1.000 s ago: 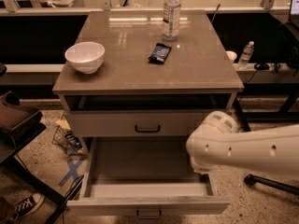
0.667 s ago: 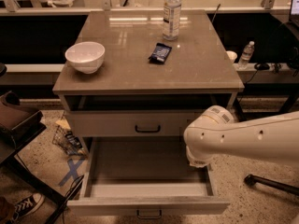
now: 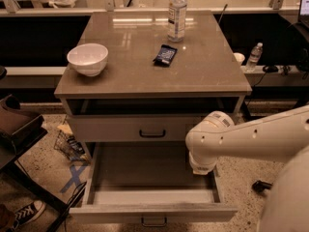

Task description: Open middle drawer

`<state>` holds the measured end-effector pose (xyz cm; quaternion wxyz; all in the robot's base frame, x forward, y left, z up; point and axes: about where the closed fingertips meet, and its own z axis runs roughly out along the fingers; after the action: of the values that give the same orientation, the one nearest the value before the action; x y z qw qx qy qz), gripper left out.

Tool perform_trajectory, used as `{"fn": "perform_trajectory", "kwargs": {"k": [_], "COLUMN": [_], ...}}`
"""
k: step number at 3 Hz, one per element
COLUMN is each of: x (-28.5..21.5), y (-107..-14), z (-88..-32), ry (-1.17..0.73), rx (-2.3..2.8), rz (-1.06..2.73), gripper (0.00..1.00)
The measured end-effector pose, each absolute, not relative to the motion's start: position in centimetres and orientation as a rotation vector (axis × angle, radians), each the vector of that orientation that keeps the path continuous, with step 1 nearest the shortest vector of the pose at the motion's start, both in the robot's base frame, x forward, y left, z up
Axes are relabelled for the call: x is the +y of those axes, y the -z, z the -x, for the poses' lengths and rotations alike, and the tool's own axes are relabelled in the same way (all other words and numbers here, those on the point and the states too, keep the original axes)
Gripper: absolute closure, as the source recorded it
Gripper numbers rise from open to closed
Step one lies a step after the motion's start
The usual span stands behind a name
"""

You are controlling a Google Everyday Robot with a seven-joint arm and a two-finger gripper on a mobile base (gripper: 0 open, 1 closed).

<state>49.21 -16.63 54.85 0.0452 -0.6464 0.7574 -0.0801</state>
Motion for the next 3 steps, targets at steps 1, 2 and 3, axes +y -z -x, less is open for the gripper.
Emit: {"fn": "perform_trajectory", "kwargs": {"k": [1,2,3], "x": [-15.8,-14.5,-14.2], "y": [-50.9,-44.7,-40.3], "z": [-50.6,-50.8,-49.3], "ry": [0.125,-0.04,-0.17], "rx": [2.291,2.256,2.238], "rz": [1.966,1.982,1.966], "gripper": [1.0,1.0,1.0]}}
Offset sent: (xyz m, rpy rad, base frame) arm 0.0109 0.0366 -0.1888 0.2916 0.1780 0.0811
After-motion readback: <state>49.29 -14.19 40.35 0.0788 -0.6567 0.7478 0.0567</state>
